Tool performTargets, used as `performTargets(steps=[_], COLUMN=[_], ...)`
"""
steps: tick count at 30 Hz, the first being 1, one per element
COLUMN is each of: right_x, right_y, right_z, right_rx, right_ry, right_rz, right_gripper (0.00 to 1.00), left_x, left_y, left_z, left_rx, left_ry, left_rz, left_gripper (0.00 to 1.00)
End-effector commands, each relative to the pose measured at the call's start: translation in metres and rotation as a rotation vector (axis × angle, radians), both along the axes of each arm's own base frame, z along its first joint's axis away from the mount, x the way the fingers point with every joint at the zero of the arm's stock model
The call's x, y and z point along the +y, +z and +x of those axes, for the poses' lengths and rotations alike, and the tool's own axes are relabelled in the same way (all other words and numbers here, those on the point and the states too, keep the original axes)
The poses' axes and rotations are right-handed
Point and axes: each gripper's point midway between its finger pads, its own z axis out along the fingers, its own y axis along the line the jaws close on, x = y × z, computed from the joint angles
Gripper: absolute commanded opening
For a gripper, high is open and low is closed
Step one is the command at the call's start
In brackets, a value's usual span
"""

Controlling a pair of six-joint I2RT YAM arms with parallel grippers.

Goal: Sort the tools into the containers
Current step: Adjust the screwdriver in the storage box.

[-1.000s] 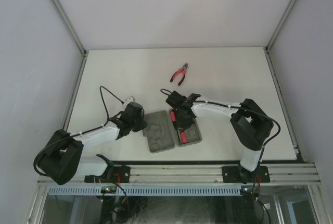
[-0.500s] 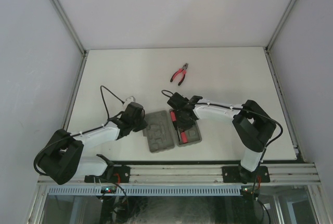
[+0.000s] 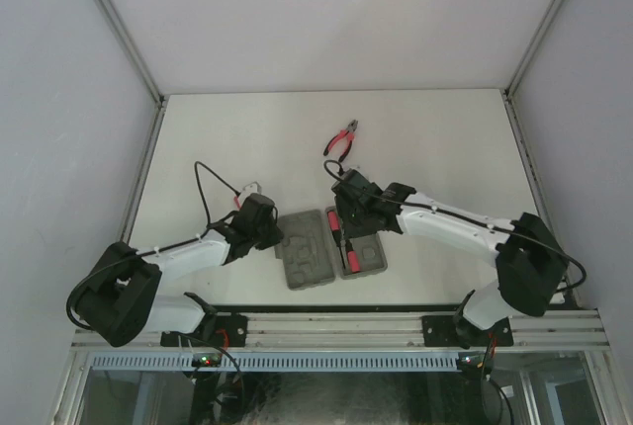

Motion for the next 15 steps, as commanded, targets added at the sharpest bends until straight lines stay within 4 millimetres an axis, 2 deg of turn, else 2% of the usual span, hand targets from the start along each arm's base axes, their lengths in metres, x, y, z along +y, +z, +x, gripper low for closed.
performTargets(steps=[1,4,9,12,15], right_x=[-0.010,-0.020,-0.039,-0.053,-0.064], right_y=[0.034,0.047,0.056,0.051,0.049], right_z=[0.007,0.005,-0.005,-0.013,-0.020], right_rx=[-0.140,-0.201,-0.255,-0.261,-0.269], right_ry=[-0.047,-0.082,-0.133,-0.155,-0.169], right_rz=[0.044,0.089,0.166,0.184,0.202], right_gripper=[0.36,0.36,0.36,0.37,0.38], left_x=[-0.014,-0.019,-0.028,-0.029,-0.026], left_y=[0.007,0.011,0.015,0.020,0.030], left_z=[0.001,0.004,0.010,0.014,0.018], left_rx=[0.009,0.001,0.006,-0.003,-0.023], left_ry=[-0.066,-0.105,-0.173,-0.182,-0.174], left_rz=[-0.012,-0.010,0.009,0.025,0.046], left_gripper=[0.00,0.00,0.02,0.09,0.23])
